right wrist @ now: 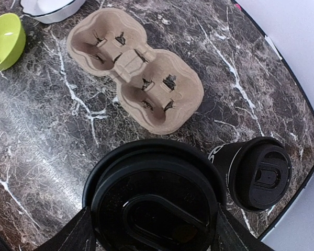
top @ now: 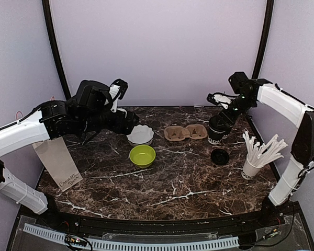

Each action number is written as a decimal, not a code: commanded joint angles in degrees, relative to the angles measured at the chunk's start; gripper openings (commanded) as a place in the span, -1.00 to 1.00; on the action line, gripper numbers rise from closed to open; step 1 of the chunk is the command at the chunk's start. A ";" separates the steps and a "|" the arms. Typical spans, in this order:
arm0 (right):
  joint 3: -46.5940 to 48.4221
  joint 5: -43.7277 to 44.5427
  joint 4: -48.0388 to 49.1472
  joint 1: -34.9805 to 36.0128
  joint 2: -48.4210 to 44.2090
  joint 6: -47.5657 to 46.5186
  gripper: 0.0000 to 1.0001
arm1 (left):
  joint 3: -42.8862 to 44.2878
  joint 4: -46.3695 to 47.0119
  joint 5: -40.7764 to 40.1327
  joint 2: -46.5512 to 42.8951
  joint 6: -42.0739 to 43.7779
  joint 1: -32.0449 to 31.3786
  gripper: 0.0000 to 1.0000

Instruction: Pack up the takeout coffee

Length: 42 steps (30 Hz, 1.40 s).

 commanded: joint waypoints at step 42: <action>3.87 -12.05 2.31 -3.27 -4.05 3.97 0.76 | 37.77 -50.95 -20.24 -1.12 -18.84 1.07 0.39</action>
